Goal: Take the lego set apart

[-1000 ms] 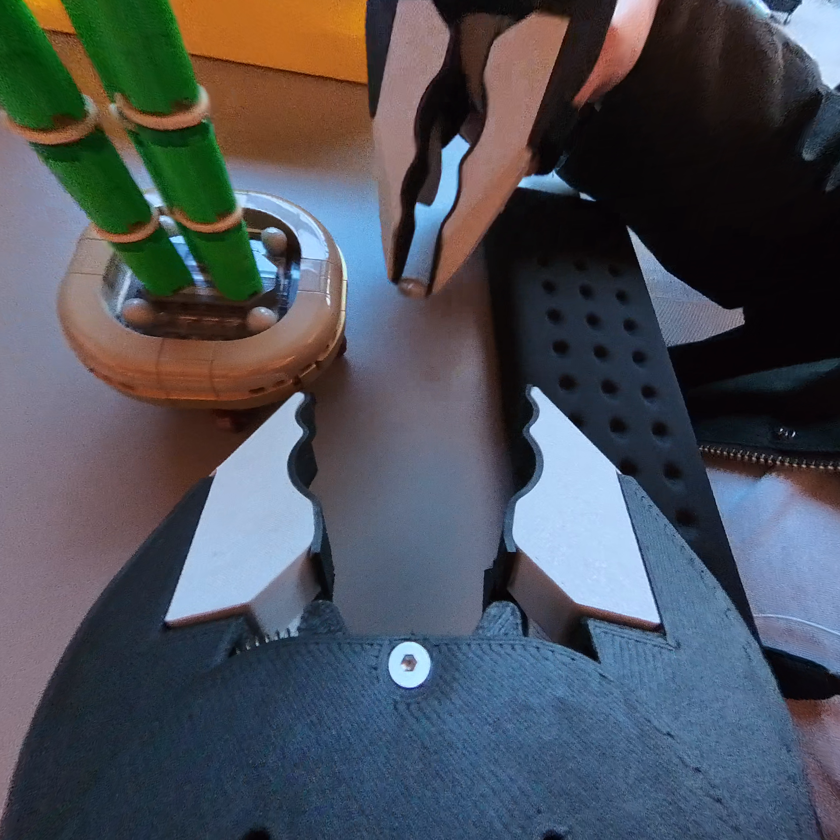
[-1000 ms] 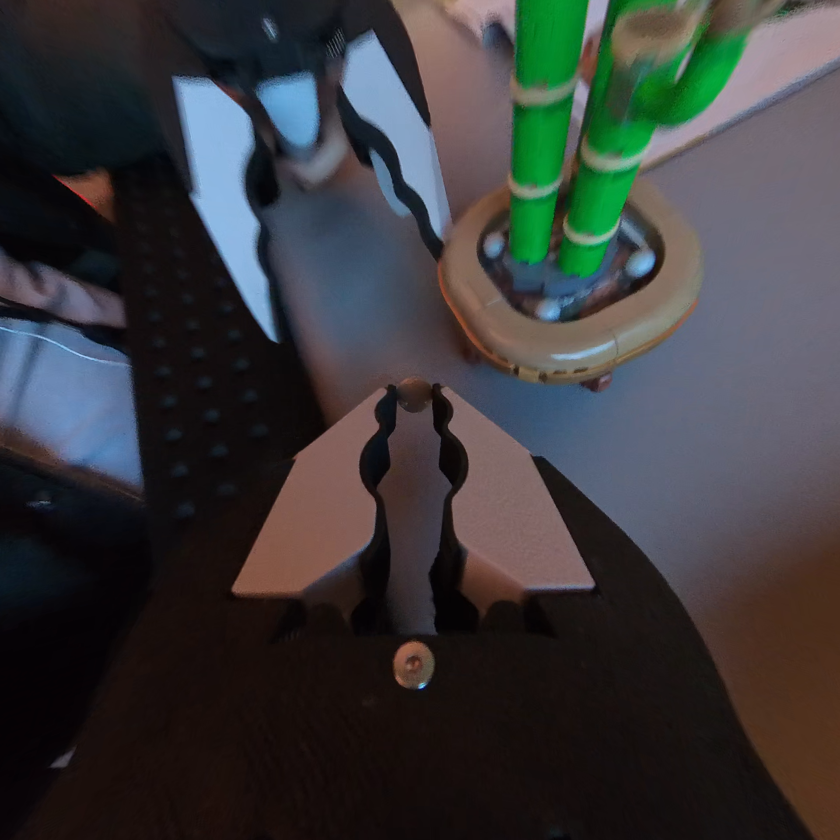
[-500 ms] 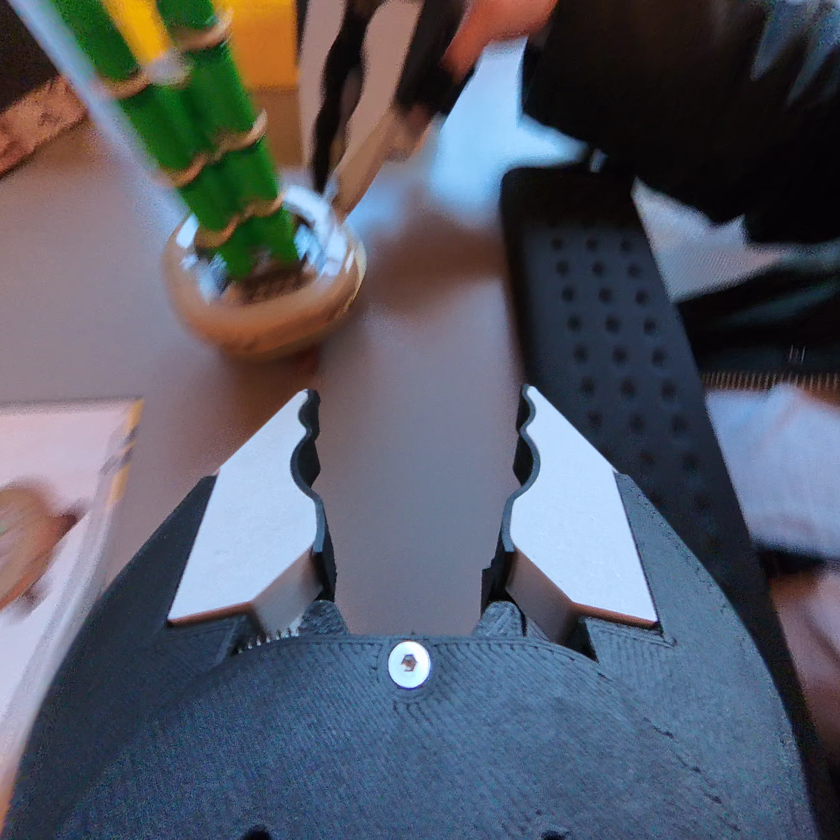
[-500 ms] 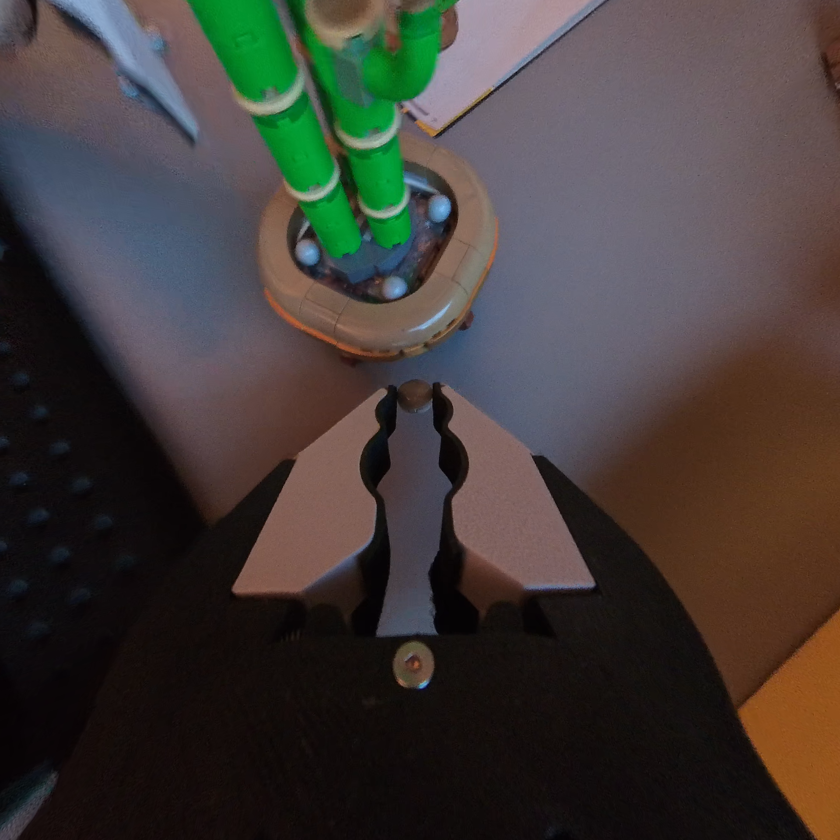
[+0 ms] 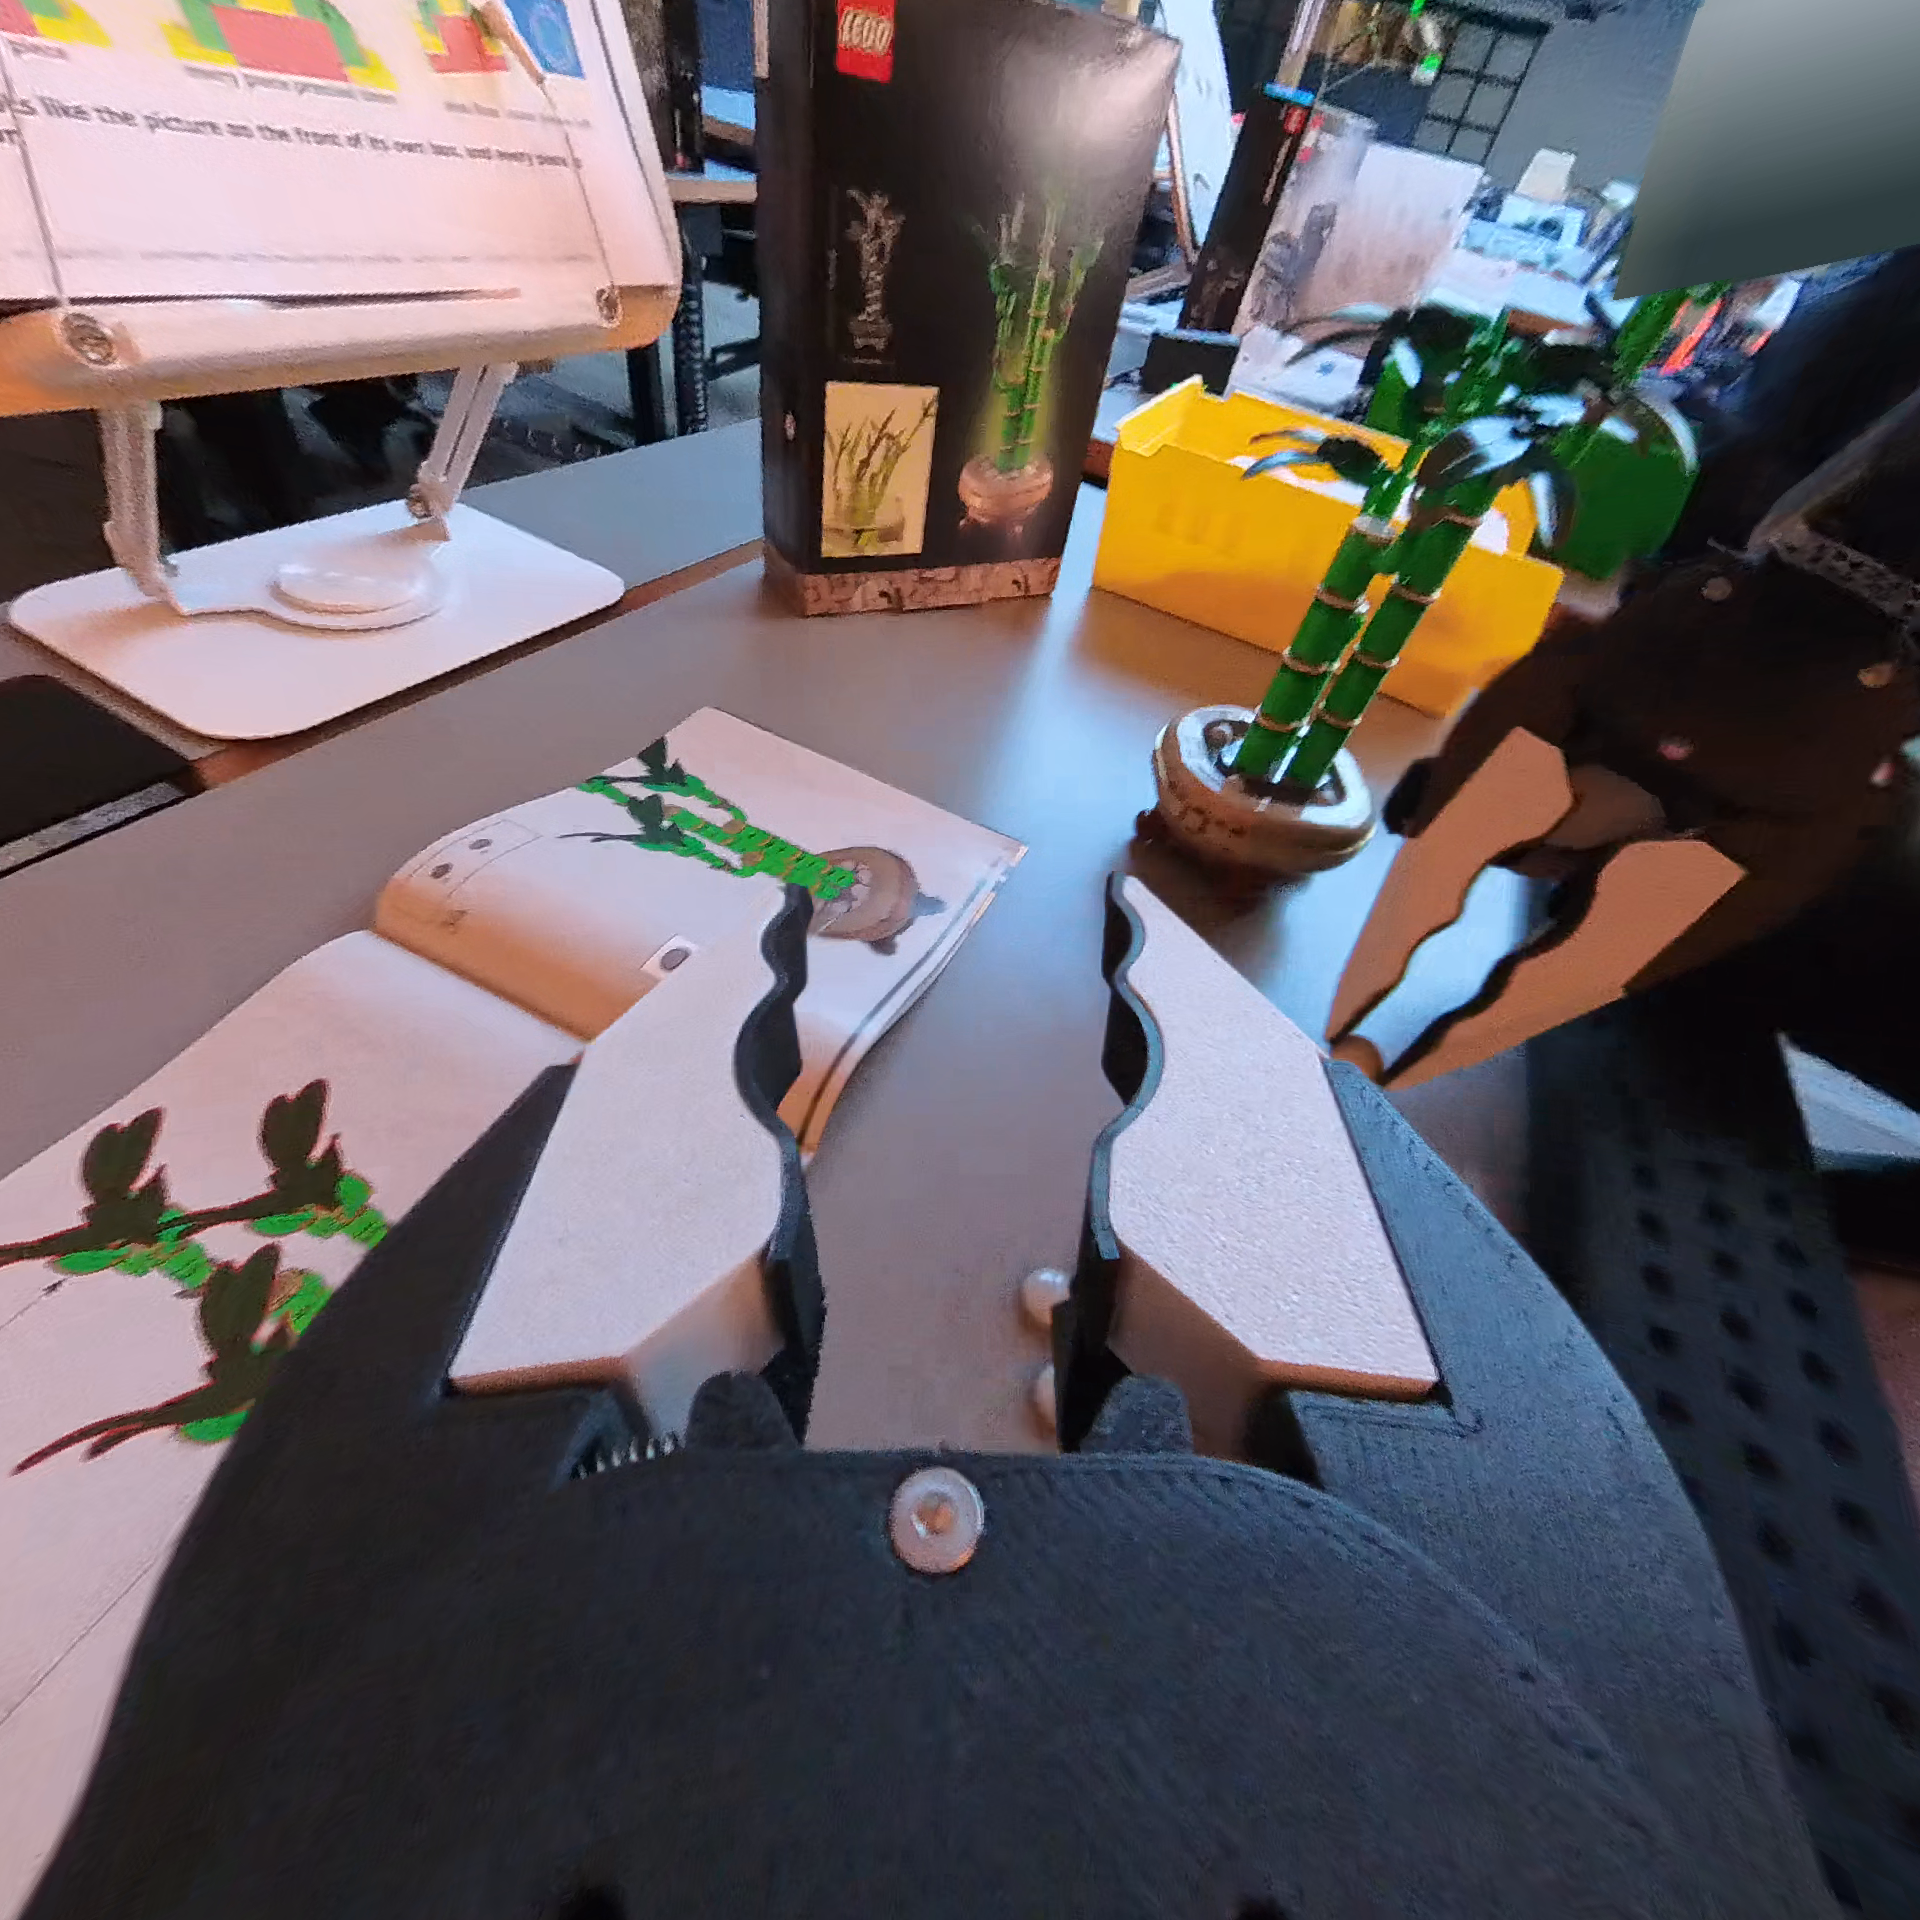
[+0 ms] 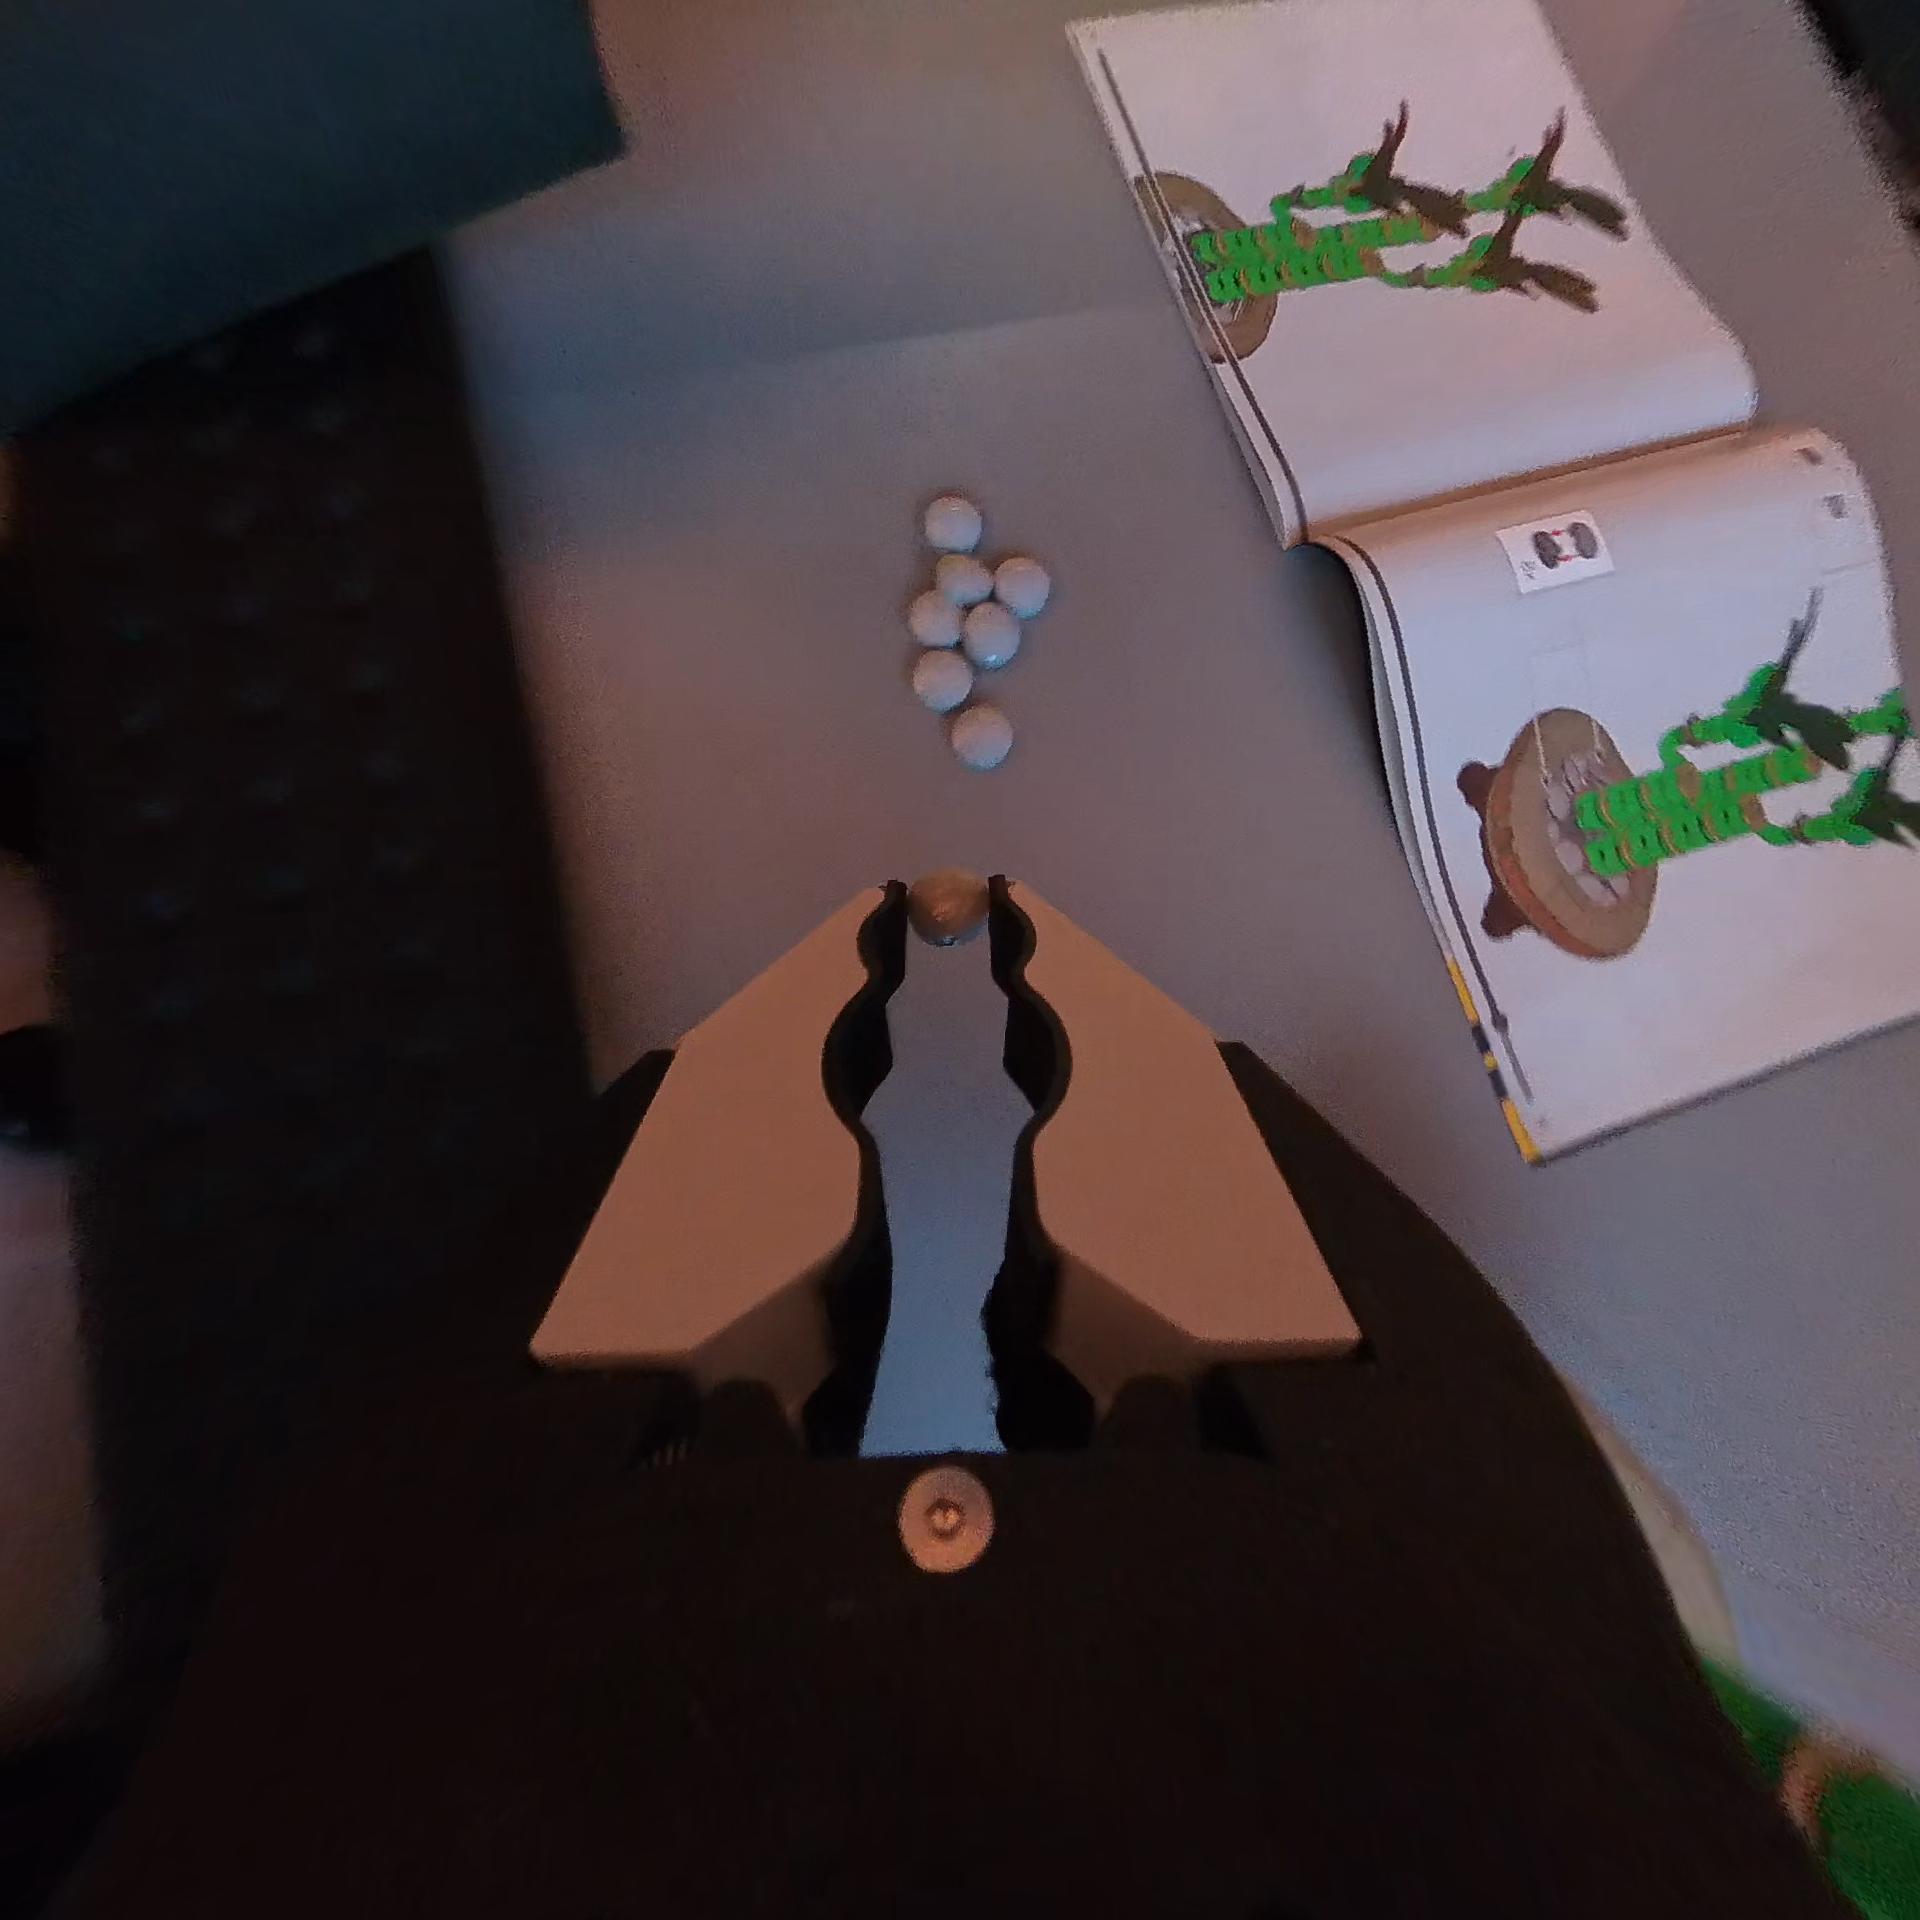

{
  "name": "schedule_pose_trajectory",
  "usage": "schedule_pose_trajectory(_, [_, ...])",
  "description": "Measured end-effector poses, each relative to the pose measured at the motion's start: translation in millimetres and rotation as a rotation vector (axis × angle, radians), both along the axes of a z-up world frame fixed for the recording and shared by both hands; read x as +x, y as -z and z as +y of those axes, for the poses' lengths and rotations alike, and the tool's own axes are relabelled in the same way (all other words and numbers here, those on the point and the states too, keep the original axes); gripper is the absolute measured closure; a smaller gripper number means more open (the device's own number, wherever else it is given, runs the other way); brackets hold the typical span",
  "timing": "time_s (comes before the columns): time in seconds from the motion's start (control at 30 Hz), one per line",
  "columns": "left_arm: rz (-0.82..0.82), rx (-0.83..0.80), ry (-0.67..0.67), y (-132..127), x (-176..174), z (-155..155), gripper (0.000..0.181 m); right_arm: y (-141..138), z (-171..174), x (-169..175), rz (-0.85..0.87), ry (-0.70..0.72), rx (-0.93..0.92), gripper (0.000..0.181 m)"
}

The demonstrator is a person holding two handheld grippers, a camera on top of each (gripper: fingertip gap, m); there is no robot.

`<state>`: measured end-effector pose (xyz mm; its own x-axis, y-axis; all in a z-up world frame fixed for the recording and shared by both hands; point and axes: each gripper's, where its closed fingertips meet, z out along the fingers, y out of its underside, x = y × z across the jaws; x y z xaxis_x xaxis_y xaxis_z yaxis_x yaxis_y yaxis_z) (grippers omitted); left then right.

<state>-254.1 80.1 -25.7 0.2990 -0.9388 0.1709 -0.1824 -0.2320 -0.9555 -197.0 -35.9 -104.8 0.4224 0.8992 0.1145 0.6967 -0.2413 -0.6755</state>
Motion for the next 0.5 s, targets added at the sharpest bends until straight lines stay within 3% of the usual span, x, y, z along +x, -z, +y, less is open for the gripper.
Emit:
schedule_pose_trajectory(0.17, [0.119,0.022,-0.002,18,-6,1,0.131,30,42,-23,-0.085,0.015,-0.120,0.166])
schedule_pose_trajectory(0.33, [0.226,0.043,-0.084,29,-12,10,0.142,47,49,-25,-0.125,0.026,-0.160,0.167])
schedule_pose_trajectory(0.5, [0.216,-0.038,-0.111,36,-14,16,0.156,52,51,-25,-0.126,0.024,-0.153,0.167])
